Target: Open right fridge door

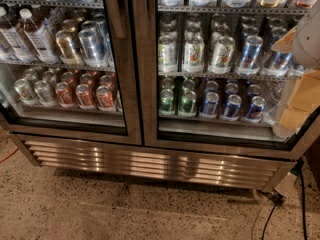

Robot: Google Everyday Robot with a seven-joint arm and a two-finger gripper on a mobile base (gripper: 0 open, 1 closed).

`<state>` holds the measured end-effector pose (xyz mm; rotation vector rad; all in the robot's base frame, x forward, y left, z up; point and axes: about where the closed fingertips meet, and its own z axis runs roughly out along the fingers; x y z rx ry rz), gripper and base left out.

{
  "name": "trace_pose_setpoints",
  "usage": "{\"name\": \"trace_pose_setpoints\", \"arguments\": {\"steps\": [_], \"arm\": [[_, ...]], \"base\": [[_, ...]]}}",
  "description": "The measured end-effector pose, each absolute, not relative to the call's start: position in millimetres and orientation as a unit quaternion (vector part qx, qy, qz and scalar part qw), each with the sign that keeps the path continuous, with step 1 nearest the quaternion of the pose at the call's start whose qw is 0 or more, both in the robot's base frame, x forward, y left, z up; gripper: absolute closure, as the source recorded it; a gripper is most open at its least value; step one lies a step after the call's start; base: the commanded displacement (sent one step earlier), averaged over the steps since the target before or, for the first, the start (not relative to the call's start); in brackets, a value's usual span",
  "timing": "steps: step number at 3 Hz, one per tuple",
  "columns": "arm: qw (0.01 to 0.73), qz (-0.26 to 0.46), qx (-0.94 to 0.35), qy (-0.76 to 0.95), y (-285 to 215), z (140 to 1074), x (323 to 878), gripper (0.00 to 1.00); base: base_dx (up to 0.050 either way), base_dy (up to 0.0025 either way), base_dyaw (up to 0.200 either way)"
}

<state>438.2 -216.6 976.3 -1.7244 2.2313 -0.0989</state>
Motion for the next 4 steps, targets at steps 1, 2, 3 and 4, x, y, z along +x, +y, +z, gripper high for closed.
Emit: {"name": "trace_pose_setpoints", "arguments": {"steps": [1, 2, 3, 4], "arm": [[0.159, -0.035, -0.603, 0.781, -216.6, 976.3, 438.2, 0.0], [0.159, -0.035, -0.603, 0.781, -216.6, 976.3, 438.3, 0.0], [0.162, -0.033, -0.599, 0.783, -216.9, 975.2, 439.9, 0.0], [0.165, 0.013, -0.605, 0.779, -207.1, 947.6, 449.9, 0.0]], "base": [[0.039, 0.00241, 0.124], [0.043, -0.00208, -0.099], [0.0, 0.0, 0.0], [0.0, 0.0, 0.0]]}}
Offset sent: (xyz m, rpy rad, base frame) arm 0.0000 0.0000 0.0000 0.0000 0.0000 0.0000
